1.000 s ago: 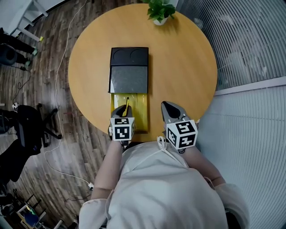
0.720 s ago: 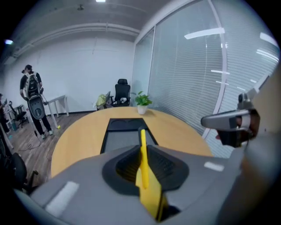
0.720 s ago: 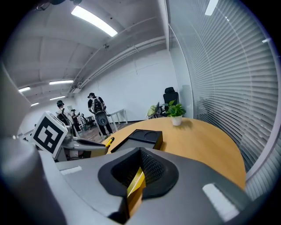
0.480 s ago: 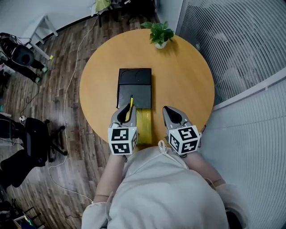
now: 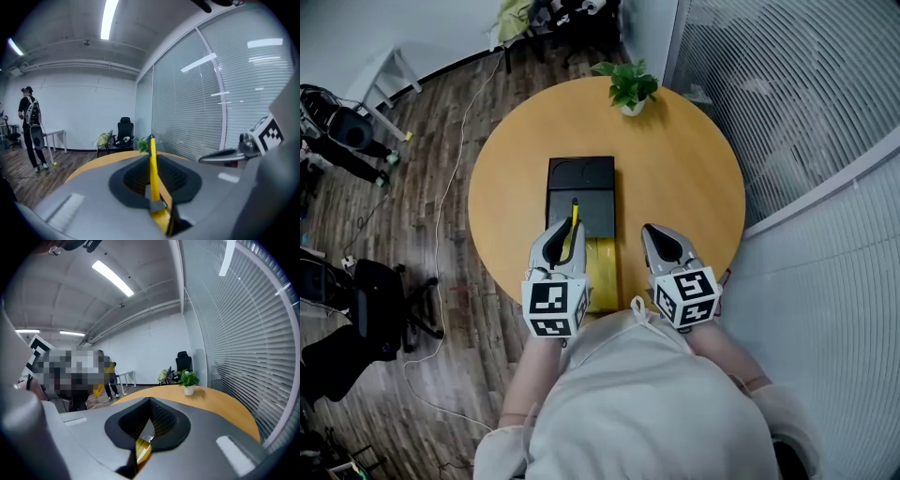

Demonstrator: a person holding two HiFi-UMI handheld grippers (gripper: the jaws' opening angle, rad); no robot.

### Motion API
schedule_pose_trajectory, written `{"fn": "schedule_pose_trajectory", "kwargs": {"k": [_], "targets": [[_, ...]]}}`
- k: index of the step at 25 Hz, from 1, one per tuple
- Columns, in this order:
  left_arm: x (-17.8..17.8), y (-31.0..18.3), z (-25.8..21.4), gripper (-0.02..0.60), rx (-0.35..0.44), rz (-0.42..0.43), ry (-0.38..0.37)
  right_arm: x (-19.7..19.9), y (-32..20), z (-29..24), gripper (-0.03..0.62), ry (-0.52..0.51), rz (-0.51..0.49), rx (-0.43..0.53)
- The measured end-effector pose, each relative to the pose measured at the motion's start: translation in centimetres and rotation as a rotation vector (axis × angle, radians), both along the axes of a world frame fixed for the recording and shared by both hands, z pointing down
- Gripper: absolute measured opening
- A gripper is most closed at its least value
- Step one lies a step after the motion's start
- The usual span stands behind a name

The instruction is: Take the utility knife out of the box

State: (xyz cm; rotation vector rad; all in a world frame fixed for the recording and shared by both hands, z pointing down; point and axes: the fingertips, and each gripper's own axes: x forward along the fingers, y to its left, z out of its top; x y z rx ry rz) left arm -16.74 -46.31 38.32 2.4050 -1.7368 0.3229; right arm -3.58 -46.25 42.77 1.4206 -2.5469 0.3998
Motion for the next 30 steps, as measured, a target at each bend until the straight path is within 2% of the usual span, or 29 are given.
{"fn": "schedule_pose_trajectory", "kwargs": {"k": [7,30], "targets": [[-0.3,-0.1,0.1,0.052,-0.004,-0.004,0.004,-0.3,0.1,0.4,0.0,0.027,-0.014,-0.014],[0.9,0.5,1.7,0.052,-0.04,0.021,-0.001,0.1,0.2,1.5,0.0,0.028,-0.019,-0.035]]}}
